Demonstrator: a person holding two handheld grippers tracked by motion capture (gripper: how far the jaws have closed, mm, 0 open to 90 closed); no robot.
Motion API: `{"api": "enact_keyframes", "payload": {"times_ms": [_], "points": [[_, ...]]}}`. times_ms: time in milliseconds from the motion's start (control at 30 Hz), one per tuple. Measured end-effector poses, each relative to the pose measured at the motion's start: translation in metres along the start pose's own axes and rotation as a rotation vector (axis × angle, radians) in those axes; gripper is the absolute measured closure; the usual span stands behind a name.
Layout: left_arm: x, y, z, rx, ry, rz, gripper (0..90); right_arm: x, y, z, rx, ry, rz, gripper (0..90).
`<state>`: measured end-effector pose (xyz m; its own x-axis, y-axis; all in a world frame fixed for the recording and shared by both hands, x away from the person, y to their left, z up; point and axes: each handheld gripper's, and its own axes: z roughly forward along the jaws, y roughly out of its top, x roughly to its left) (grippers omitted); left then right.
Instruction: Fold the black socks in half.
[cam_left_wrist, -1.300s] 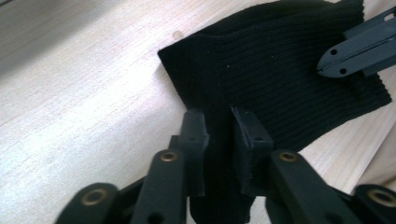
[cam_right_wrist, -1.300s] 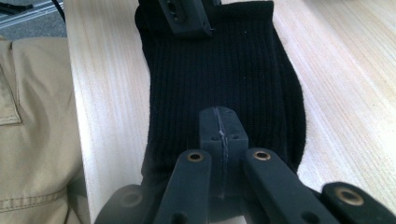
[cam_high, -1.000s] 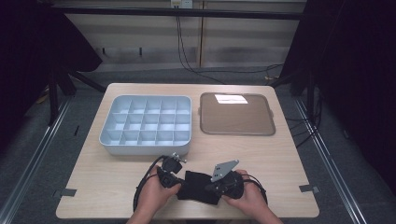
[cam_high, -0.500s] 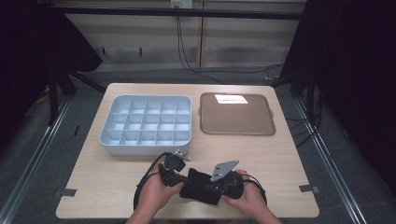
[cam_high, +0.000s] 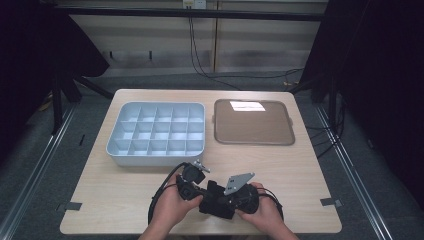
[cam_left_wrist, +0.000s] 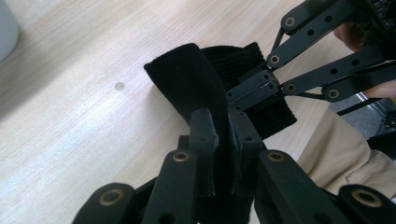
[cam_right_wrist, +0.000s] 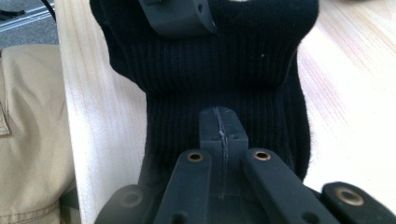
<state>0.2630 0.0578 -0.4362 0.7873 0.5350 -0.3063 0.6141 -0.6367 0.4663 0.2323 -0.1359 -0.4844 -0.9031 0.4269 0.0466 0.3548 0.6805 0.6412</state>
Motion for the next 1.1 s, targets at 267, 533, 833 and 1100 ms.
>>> {"api": "enact_keyframes", "payload": {"times_ms": [267, 533, 833, 1100], "points": [[0.01, -0.002, 0.0, 0.003, 0.028, -0.037, 82.3, 0.0, 0.002, -0.006, 0.001, -0.001, -0.013, 90.0], [0.014, -0.003, 0.0, 0.006, 0.033, -0.047, 82.5, -0.004, -0.001, -0.025, -0.029, -0.027, -0.003, 89.9], [0.016, -0.003, 0.0, 0.01, 0.047, -0.051, 82.6, -0.008, -0.015, -0.038, -0.027, -0.034, 0.014, 90.0], [0.018, -0.003, -0.002, 0.011, 0.056, -0.052, 82.6, -0.011, -0.023, -0.039, -0.008, -0.019, 0.011, 89.9]]}}
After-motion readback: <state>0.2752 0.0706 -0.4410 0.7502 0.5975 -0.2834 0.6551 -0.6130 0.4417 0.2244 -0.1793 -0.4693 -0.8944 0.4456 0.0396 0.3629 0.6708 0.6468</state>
